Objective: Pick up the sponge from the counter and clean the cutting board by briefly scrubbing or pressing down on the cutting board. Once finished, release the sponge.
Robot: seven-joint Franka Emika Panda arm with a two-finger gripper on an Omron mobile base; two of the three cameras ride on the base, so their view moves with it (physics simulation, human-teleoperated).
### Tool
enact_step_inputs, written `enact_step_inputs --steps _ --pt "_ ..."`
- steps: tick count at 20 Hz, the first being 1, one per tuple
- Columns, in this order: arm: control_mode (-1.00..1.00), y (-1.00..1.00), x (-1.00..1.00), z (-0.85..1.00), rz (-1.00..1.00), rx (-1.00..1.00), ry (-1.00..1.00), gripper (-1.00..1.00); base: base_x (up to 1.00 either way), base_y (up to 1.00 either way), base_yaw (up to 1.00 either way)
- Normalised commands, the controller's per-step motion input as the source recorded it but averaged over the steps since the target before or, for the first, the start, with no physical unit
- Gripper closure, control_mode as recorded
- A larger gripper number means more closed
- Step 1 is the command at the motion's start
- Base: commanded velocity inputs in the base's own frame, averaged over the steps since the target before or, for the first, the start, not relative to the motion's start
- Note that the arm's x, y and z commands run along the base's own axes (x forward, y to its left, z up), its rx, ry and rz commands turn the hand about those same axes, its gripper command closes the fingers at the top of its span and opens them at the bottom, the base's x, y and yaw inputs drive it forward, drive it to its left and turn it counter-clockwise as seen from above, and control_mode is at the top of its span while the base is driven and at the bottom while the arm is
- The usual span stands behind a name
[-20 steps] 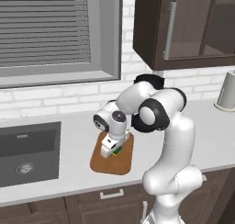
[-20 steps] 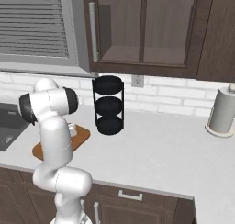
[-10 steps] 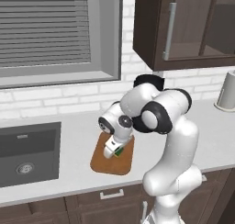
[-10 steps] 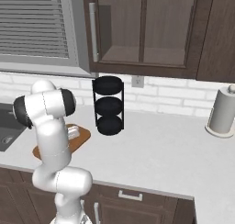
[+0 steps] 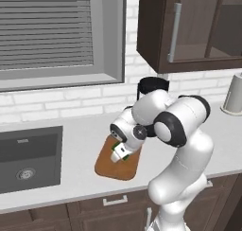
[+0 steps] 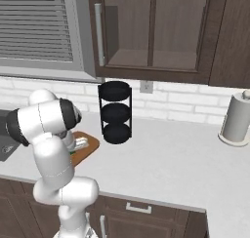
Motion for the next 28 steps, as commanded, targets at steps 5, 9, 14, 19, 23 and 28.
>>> enact_step_inputs --steps 5,9,14,19,23,28 --pt "-1.0 -1.0 0.0 0.05 -0.38 0.13 0.16 1.0 0.0 0.0 0.0" --pt "-1.0 -1.0 0.04 -0.01 -0.39 0.03 0.01 1.0 0.0 0.0 0.0" --pt "-1.0 -1.0 0.04 -0.07 -0.37 0.0 0.0 1.0 0.0 0.0 0.0" --pt "-1.0 -0.25 0.05 -0.08 0.09 -0.13 -0.03 1.0 0.0 0.0 0.0" --pt "-1.0 0.59 0.11 0.22 0.32 -0.13 -0.01 1.0 0.0 0.0 0.0" --pt "-1.0 0.75 0.16 0.15 0.47 0.01 0.15 1.0 0.0 0.0 0.0"
